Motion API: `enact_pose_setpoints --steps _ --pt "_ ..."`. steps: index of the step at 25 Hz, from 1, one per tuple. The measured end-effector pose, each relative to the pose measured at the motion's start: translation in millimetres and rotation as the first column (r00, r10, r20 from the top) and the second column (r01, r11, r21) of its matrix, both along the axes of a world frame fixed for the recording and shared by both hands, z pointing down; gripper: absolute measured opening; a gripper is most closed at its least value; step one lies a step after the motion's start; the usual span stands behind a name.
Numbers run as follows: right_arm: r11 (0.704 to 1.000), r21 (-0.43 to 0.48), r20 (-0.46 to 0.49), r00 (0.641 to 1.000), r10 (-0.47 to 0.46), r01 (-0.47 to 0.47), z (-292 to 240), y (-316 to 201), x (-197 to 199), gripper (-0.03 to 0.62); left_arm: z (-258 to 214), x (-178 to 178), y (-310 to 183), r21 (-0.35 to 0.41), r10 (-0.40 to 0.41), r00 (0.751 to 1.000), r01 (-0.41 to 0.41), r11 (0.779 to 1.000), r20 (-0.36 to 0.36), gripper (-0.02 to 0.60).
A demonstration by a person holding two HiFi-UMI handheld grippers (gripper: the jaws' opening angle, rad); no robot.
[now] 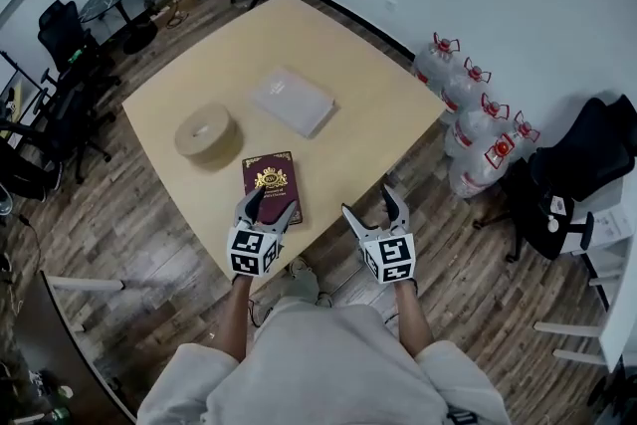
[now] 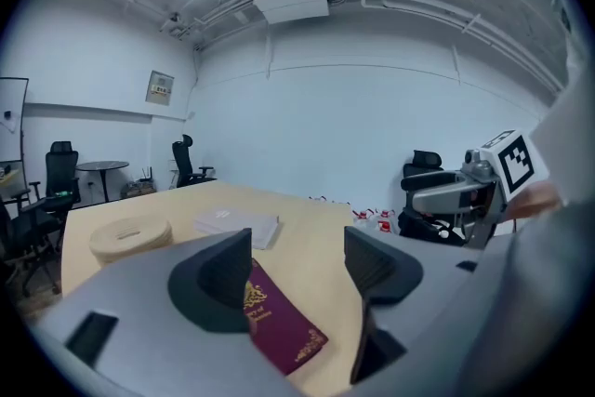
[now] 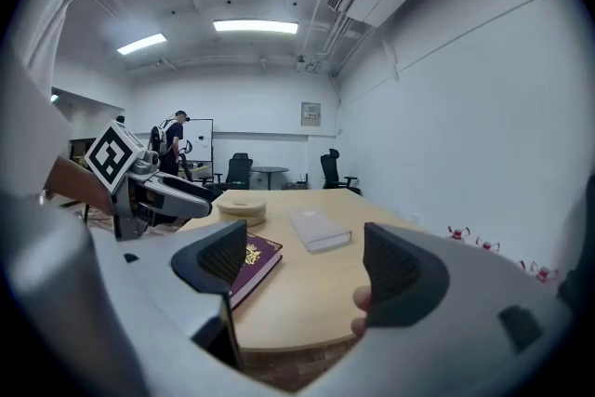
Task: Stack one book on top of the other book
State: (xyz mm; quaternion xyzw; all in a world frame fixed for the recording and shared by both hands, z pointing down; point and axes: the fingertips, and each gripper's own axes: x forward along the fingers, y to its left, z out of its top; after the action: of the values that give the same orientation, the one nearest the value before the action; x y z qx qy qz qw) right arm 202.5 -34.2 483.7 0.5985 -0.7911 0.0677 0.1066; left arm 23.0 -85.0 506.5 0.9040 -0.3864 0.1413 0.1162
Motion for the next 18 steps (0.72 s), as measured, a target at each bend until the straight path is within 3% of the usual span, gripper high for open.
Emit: enact_pose_setpoints --steps 11,18 --pt "0.977 -0.024 0.004 0.977 -0.211 0.211 0.6 -83.4 -83.6 0.383 7.8 -91.4 -40.8 -0.044 -0.205 0.979 0.205 0.978 0.005 0.313" --pt "0.958 -0.046 -0.002 0.959 -0.285 0.285 5.5 -110.1 -127.2 0.383 20.1 -126.4 -57.6 -0.084 -0.251 0.968 0.249 0.965 -0.002 0.313"
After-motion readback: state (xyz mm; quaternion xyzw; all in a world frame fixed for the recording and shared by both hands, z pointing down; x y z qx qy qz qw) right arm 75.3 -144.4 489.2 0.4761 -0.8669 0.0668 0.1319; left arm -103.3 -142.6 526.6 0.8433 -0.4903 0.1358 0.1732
